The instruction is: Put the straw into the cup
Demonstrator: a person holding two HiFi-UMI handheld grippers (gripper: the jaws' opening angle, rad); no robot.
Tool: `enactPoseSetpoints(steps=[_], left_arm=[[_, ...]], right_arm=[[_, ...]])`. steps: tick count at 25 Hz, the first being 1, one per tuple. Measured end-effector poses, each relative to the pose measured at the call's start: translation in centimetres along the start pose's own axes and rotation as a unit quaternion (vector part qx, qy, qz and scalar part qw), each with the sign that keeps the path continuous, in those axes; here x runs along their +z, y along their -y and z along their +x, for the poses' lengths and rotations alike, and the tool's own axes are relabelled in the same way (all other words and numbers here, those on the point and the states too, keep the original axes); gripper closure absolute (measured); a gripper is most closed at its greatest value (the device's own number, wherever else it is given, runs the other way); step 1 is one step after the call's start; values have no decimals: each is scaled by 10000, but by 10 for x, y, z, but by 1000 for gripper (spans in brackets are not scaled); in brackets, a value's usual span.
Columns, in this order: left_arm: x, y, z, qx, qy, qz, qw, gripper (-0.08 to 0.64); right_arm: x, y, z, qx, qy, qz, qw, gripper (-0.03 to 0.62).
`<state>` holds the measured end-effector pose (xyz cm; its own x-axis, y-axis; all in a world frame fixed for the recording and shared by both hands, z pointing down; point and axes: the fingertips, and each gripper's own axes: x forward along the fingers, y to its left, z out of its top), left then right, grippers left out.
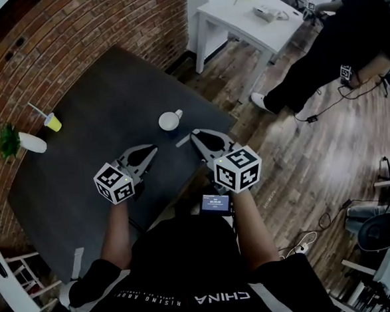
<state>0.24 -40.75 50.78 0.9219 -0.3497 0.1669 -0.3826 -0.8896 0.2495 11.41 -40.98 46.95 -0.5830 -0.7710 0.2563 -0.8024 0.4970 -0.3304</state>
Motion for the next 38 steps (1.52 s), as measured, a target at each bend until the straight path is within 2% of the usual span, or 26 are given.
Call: enactPoseSetpoints(steps=[9, 18, 31, 38], left_arm=[[2, -14, 20, 323, 16, -172, 9993, 556], [-5, -43, 32, 1063, 56, -510, 9930, 555], [-16, -71, 38, 2059, 297, -966, 9733, 556], [-23, -74, 38, 2376, 361, -1077, 9647, 555]], right_arm=[[18, 29, 29, 164, -146, -2, 9998, 546], [17, 53, 92, 647, -643, -121, 9958, 546], [-31, 73, 149, 1463, -1728, -354, 9734, 546], [-48, 72, 159, 1755, -2010, -302, 9633, 546]])
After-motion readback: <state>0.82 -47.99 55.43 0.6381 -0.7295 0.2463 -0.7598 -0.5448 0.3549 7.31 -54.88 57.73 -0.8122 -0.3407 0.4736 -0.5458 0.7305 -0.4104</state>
